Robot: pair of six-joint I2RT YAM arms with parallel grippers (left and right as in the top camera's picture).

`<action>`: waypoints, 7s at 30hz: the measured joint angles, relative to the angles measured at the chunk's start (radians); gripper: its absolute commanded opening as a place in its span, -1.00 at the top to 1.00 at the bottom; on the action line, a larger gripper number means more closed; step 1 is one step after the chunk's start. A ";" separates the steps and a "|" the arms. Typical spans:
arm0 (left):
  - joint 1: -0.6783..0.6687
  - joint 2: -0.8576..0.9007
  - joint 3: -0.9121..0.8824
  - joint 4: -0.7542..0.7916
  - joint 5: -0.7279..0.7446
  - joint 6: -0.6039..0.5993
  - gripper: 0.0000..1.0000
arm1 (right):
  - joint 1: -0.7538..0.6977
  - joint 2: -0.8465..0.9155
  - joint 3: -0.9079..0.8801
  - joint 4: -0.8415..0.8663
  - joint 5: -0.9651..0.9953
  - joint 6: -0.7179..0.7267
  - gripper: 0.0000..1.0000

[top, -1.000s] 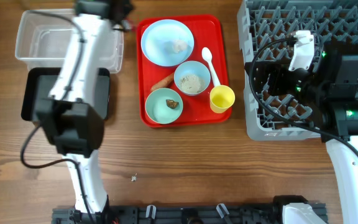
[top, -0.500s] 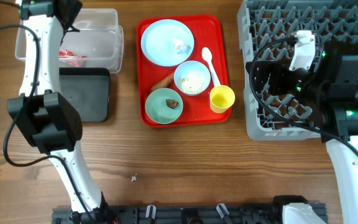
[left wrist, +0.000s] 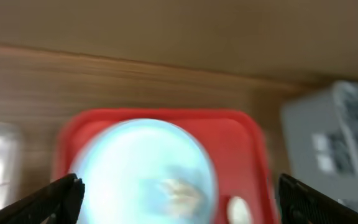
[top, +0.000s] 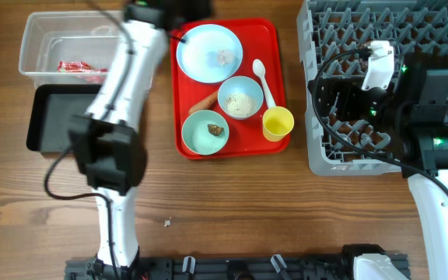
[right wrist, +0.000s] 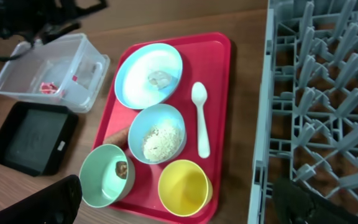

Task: Sort waste into correct bins and load items into the dishwasher rack
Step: 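Carry the red wrapper left and drop it into the clear bin, then move the left gripper to the green bowl and grasp its rim, then tip the green bowl over the black tray to dump the mushroom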

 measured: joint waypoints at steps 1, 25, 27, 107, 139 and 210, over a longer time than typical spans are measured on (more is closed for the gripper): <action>-0.022 0.008 0.000 0.008 0.001 0.007 -1.00 | 0.000 0.000 0.000 -0.003 0.002 0.000 -1.00; -0.089 0.276 -0.003 0.003 -0.002 0.307 0.46 | 0.000 0.000 0.000 -0.012 0.006 0.000 -0.99; -0.089 0.278 -0.003 0.003 -0.002 0.312 0.46 | 0.000 0.000 0.000 -0.012 0.006 0.000 -0.99; 0.413 -0.071 -0.032 -0.478 0.306 0.005 -0.66 | 0.000 0.000 0.000 -0.029 0.010 0.037 -0.99; -0.261 -0.192 -0.492 -0.606 0.017 0.032 -0.47 | 0.000 0.001 0.000 -0.034 0.013 0.037 -1.00; 0.844 -0.458 -0.758 -0.356 0.817 0.389 0.92 | 0.000 0.001 0.000 -0.021 0.013 0.037 -0.99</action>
